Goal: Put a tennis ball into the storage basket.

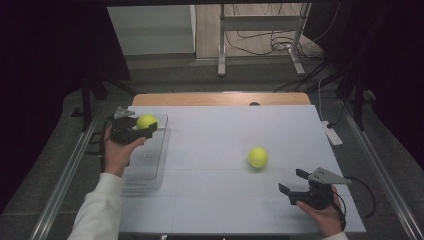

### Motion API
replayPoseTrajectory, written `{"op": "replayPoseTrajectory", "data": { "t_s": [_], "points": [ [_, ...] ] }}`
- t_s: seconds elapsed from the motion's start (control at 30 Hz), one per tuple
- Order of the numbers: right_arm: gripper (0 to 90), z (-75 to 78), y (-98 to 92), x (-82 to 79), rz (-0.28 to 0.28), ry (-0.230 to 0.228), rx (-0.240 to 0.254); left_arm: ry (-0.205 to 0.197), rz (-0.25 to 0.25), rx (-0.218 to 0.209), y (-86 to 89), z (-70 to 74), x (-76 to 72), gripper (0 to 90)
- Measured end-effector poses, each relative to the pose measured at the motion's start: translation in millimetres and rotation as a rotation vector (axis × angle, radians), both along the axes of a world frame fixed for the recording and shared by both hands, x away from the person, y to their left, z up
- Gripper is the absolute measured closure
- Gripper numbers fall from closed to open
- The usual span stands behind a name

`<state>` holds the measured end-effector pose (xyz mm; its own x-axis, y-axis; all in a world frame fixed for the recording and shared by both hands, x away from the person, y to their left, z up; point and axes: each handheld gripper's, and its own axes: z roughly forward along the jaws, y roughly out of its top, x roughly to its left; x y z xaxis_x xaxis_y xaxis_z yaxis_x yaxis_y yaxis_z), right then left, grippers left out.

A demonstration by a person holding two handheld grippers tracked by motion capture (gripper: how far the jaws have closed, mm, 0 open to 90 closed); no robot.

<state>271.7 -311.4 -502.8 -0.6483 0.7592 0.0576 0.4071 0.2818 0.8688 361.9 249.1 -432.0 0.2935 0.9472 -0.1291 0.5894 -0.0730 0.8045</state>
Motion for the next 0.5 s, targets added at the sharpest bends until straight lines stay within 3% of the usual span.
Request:
{"op": "replayPoseTrajectory", "data": {
  "t_s": [0.5],
  "points": [
    [12.8, 0.2, -1.4, 0.4, -0.007, 0.003, -0.001, 0.041, 0.058, 0.035, 11.0, 1.8, 20.6, 26.5]
  ]
}}
